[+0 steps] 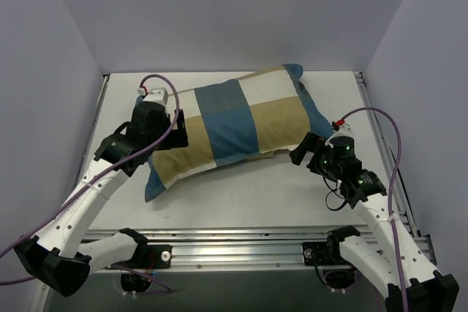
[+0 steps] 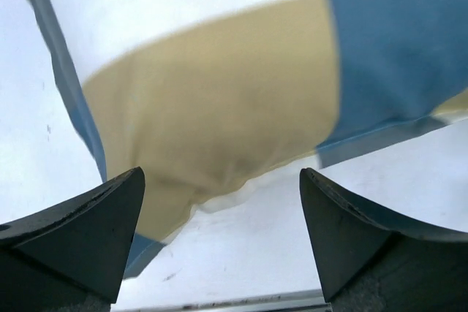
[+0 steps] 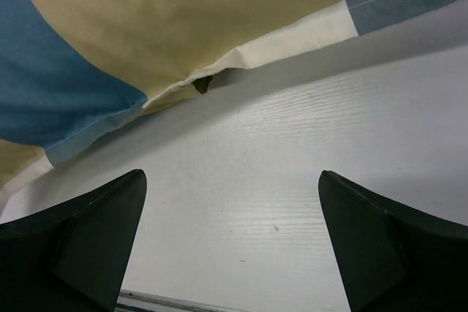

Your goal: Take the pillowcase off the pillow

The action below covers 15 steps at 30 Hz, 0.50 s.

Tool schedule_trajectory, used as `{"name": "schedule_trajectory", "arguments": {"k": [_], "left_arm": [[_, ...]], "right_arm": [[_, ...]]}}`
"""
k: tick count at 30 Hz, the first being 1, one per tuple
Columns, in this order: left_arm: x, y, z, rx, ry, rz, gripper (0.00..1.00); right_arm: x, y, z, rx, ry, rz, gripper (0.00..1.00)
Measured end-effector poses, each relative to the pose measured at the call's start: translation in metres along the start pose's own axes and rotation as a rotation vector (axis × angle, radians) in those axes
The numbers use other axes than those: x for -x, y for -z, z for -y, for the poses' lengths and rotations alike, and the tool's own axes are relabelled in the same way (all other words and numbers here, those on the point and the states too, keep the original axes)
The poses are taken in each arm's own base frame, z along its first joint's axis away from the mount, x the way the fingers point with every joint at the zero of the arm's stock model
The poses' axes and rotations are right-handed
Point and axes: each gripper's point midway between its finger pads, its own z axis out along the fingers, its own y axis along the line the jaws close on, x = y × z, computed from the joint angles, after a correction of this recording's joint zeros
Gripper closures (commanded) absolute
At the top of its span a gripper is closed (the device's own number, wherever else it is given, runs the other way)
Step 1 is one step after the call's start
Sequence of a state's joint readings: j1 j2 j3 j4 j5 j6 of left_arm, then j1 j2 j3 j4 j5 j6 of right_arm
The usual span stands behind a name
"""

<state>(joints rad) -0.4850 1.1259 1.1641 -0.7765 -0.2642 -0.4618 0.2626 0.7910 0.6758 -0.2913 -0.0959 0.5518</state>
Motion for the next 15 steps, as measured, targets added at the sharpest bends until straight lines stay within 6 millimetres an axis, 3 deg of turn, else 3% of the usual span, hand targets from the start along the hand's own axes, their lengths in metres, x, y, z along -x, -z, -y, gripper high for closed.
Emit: {"name": "schedule_trajectory", "arguments": {"k": [4,7,9,11,13,15], "left_arm": [[0.054,0.021,0.015,-0.035,-0.041,0.131,0.06],[0.088,0.008,0.022,-0.006,-0.069,0.176,0.06],[0.103,-0.017,0.026,0.023,-0.075,0.171,0.06],[0.106,-0.054,0.028,0.059,-0.084,0.130,0.06],[0.101,-0.095,0.028,0.097,-0.094,0.074,0.06],[0.082,-0.137,0.023,0.148,-0.101,-0.012,0.05]], "right_arm": [[-0.003,-0.015,-0.011,0.074,-0.090,0.029,0.00],[-0.008,-0.031,-0.021,0.141,-0.171,0.043,0.00],[-0.012,-0.042,-0.026,0.163,-0.209,0.040,0.00],[-0.018,-0.053,-0.030,0.179,-0.241,0.030,0.00],[-0.021,-0.063,-0.035,0.200,-0.269,0.027,0.00],[-0.025,-0.073,-0.041,0.222,-0.292,0.021,0.00]]}}
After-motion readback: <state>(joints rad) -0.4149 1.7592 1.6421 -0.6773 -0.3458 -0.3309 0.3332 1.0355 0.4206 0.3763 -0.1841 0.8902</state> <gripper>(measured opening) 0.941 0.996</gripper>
